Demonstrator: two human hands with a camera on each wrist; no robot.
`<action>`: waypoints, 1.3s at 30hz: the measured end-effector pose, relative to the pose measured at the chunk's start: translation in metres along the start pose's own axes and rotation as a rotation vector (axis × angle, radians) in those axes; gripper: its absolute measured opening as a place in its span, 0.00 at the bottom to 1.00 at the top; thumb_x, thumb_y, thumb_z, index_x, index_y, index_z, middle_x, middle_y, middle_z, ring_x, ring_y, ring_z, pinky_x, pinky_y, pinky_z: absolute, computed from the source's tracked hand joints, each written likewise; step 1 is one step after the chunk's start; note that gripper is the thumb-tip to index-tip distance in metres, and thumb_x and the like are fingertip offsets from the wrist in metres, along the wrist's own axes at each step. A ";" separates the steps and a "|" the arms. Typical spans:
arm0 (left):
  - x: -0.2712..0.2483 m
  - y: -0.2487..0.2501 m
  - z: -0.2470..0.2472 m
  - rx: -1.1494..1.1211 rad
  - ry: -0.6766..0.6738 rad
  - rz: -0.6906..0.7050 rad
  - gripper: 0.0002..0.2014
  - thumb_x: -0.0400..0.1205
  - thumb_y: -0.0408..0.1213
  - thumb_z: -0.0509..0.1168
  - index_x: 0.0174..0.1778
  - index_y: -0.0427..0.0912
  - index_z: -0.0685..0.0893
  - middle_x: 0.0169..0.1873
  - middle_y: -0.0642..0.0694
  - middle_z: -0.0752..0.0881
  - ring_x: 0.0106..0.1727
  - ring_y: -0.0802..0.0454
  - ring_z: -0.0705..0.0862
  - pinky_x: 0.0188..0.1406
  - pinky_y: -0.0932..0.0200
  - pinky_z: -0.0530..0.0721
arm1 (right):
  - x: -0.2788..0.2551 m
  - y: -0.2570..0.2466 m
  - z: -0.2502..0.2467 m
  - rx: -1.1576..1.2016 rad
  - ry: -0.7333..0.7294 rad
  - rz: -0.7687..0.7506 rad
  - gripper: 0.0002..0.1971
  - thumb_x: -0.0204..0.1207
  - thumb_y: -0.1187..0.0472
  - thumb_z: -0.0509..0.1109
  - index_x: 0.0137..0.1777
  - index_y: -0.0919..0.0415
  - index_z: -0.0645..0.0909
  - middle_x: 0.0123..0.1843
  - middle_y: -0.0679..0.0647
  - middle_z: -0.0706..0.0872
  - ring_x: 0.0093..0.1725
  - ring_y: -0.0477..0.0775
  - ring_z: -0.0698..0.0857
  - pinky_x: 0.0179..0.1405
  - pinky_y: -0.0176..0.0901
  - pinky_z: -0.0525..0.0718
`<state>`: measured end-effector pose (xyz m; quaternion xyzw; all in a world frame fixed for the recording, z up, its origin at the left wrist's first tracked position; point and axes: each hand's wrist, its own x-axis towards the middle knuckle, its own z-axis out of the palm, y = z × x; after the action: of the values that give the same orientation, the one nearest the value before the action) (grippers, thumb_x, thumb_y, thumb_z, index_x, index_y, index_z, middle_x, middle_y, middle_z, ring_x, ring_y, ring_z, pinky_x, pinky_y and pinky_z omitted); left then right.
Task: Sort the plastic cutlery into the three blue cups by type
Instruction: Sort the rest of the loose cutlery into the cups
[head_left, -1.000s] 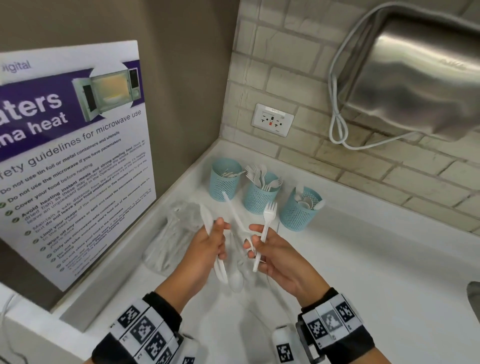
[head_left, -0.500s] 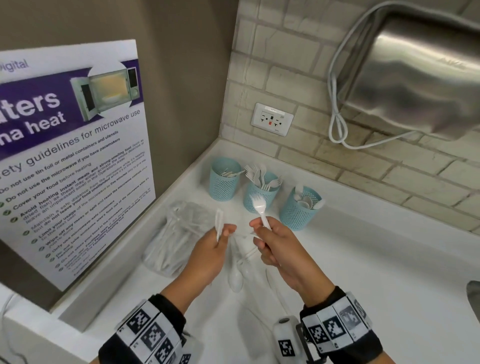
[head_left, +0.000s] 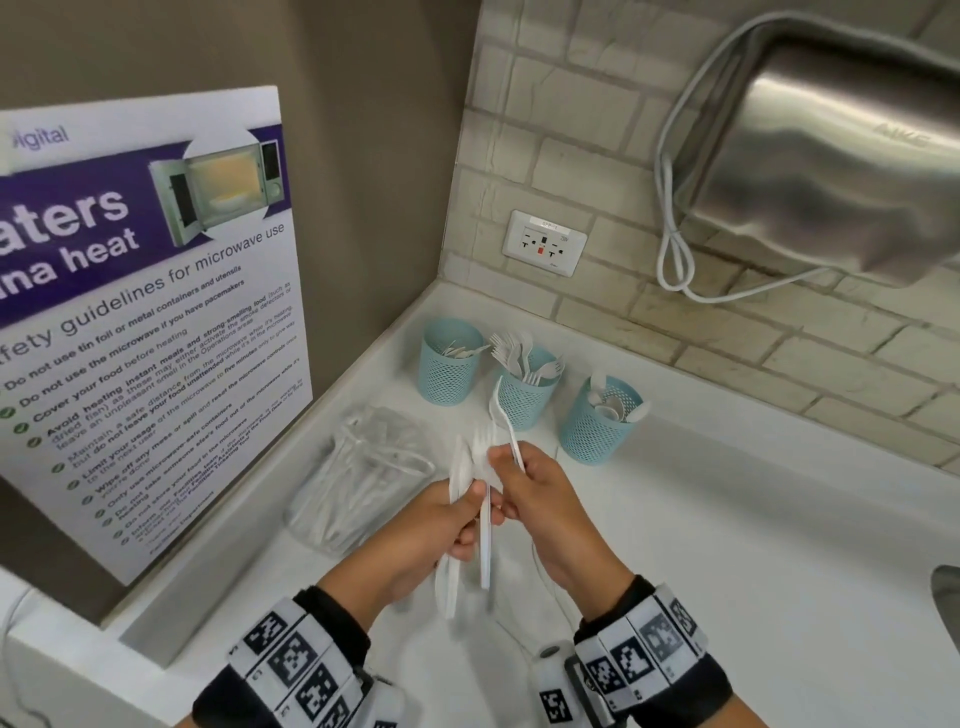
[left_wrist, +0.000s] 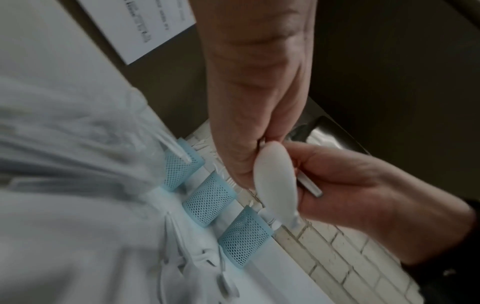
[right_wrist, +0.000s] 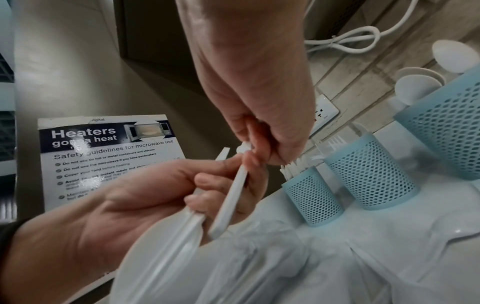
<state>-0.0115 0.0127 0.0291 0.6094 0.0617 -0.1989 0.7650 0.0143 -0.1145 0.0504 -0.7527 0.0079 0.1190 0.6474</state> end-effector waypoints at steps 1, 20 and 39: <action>-0.001 0.003 0.000 -0.054 -0.001 -0.022 0.16 0.88 0.40 0.54 0.52 0.33 0.83 0.27 0.52 0.84 0.23 0.59 0.68 0.21 0.68 0.68 | 0.002 0.001 -0.001 -0.030 0.025 0.001 0.09 0.84 0.57 0.63 0.45 0.62 0.77 0.31 0.51 0.75 0.29 0.45 0.74 0.32 0.35 0.75; -0.006 0.014 -0.005 -0.202 -0.119 -0.164 0.31 0.82 0.64 0.46 0.61 0.42 0.79 0.24 0.46 0.75 0.18 0.59 0.61 0.14 0.69 0.60 | -0.007 -0.013 -0.007 0.003 -0.190 0.105 0.08 0.74 0.52 0.75 0.49 0.54 0.86 0.29 0.43 0.83 0.24 0.37 0.74 0.19 0.27 0.65; 0.000 0.013 -0.018 -0.437 0.133 0.153 0.10 0.83 0.28 0.61 0.57 0.40 0.84 0.35 0.47 0.84 0.33 0.57 0.80 0.35 0.66 0.80 | 0.004 -0.013 -0.028 0.110 0.066 -0.138 0.18 0.85 0.52 0.60 0.73 0.47 0.67 0.58 0.54 0.89 0.29 0.42 0.75 0.21 0.29 0.66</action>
<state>-0.0043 0.0320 0.0363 0.4441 0.1071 -0.0818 0.8858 0.0255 -0.1389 0.0658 -0.7182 -0.0162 0.0486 0.6940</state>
